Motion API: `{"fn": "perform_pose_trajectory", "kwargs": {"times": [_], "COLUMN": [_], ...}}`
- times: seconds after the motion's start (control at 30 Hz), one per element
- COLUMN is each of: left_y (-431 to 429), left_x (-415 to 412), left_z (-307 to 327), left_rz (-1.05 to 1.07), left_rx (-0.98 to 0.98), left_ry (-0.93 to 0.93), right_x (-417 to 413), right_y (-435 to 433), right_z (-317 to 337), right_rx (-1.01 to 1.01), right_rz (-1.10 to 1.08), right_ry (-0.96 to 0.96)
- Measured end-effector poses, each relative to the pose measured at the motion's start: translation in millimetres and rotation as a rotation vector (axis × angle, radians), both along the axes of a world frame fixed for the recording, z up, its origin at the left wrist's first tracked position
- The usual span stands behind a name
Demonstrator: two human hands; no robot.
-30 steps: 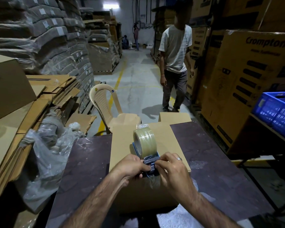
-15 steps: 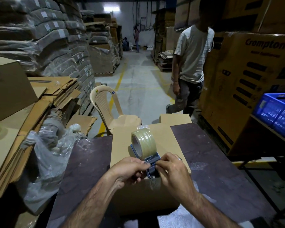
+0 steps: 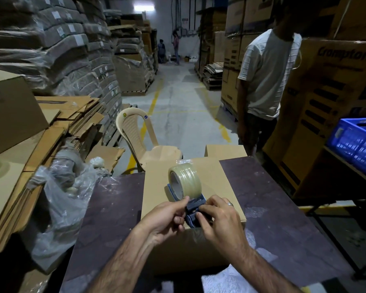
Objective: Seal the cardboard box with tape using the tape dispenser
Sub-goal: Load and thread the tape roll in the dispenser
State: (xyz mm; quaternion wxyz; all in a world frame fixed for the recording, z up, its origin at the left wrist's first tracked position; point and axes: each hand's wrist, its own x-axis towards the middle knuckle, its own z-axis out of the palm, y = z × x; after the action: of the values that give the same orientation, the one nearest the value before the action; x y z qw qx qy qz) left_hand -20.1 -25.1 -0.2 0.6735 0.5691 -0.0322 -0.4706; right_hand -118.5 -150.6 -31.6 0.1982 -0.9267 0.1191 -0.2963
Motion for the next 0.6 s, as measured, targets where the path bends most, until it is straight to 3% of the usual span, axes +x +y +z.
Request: {"fn": "perform_pose_trajectory", "kwargs": {"times": [0.6], "left_y": [2], "left_x": [-7], "left_z": [-4], "left_rz": [0.036], "left_rx": [-0.014], "left_ry": [-0.104], "right_x": [15], "right_y": [16], "right_z": [7], "right_rx": [0.155], "right_rz": [-0.137], "right_ry": [0.052]}}
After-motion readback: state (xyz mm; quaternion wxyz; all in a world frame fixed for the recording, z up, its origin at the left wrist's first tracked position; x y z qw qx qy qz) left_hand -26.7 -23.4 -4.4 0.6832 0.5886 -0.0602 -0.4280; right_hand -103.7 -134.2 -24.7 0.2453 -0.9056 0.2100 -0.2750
